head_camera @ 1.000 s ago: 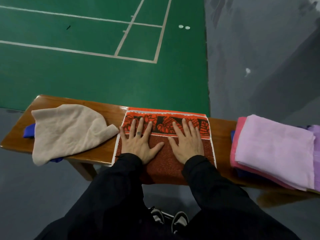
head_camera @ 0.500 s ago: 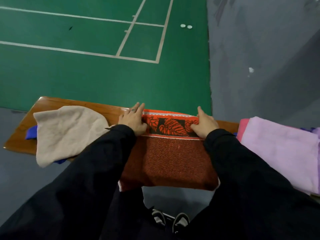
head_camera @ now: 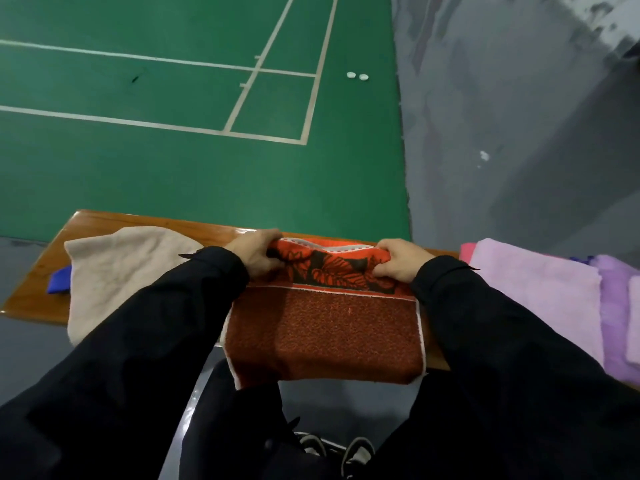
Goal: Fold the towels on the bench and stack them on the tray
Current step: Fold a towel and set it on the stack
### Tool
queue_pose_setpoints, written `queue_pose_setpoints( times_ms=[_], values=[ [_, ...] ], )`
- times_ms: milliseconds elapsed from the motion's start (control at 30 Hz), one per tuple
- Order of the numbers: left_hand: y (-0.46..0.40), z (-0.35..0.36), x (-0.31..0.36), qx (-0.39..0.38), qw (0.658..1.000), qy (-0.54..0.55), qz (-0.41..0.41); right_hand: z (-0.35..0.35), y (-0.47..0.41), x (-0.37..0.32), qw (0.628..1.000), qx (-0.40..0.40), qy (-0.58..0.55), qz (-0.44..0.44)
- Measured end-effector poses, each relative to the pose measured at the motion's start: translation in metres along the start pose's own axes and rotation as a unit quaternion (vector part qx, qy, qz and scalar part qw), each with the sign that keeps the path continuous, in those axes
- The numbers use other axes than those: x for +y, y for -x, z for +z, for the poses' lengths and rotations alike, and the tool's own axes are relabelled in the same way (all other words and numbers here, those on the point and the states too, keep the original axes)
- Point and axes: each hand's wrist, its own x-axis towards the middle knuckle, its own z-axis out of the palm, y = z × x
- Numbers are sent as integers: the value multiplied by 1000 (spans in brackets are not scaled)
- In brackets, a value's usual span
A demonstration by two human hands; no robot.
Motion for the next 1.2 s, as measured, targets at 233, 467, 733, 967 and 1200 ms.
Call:
queue_pose_setpoints(
  times_ms=[233, 467, 733, 967, 1200],
  values=[
    [36, -101, 34, 162, 978, 113, 69, -82, 49, -36, 984, 135, -94, -75],
    [96, -142, 81, 396, 891, 175, 136, -136, 125, -73, 890, 373, -169, -202],
    [136, 32, 13, 309, 948, -37, 69, 14, 142, -3, 944, 280, -39, -171],
    [155, 115, -1, 151, 979, -135, -32, 114, 129, 33, 980, 116, 151, -63],
    [149, 108, -15, 152, 980, -126, 1, 110, 128, 43, 979, 132, 118, -98]
  ],
)
